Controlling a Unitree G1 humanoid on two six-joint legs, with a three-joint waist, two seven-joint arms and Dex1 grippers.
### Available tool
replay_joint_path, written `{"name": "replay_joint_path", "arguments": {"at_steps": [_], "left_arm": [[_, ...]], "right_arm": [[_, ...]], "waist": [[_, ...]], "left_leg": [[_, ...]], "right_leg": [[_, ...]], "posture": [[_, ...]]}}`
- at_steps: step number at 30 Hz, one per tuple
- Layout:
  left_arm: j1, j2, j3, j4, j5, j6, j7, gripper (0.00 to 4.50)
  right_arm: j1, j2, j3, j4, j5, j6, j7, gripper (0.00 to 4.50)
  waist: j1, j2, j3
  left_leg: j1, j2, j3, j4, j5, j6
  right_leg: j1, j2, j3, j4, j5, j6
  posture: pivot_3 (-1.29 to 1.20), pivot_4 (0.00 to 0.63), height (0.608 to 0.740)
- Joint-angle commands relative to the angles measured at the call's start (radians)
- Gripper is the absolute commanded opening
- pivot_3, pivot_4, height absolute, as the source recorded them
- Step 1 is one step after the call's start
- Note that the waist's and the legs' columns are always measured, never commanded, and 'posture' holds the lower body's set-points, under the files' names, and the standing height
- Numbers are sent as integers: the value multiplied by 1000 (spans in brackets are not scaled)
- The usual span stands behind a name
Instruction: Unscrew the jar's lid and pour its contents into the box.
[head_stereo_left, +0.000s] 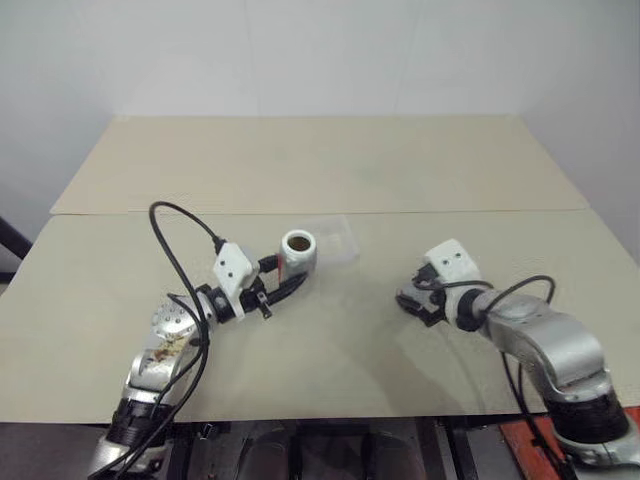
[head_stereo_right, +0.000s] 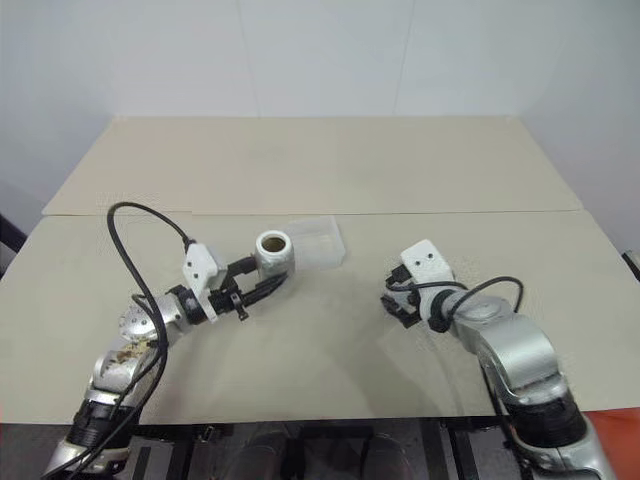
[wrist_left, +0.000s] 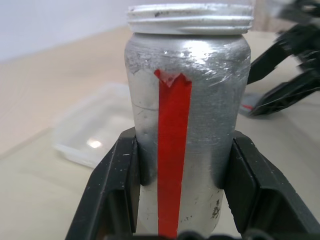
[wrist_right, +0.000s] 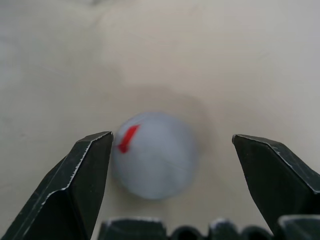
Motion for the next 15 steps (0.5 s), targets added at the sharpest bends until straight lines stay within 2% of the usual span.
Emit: {"name": "replay_joint_path", "arguments": {"at_steps": [1,3,6,9,11,15], "left_arm": [[-87,32,32,82,55,-22,43,1951],[-139,45,27,163,93,-45,51,1951],[-204,55,3,263,155,-93,58,1951],[-292,43,-52,396,290,-196,135,1951],[-369,25,-105,527,429,-323,272,1951],[-546,35,-284,793,796,-551,655,1951]], "right_arm": [[54,-45,-95,-151,48,-173,139,4468],[89,-59,-129,-187,79,-211,194,4468],[102,-64,-126,-202,71,-210,195,4468],[110,-58,-131,-221,78,-202,190,4468],[112,-46,-134,-229,83,-191,177,4468],[124,-41,-131,-236,77,-188,161,4468]], "waist": [[-2,0,0],[-2,0,0],[-5,0,0],[0,-1,0],[5,-1,0],[15,-3,1]], "left_leg": [[0,0,0,0,0,0],[1,0,0,0,0,0],[2,0,0,0,0,0],[2,-1,0,0,0,0],[1,-2,0,1,0,0],[0,-3,0,1,0,0]], "right_leg": [[0,0,0,0,0,0],[2,0,0,0,0,0],[2,0,0,0,0,0],[2,0,0,0,0,0],[2,0,0,0,0,0],[2,0,-1,-1,1,1]], "posture": [[0,150,740],[0,150,740],[0,150,740],[0,150,740],[0,150,740],[0,150,740]]}}
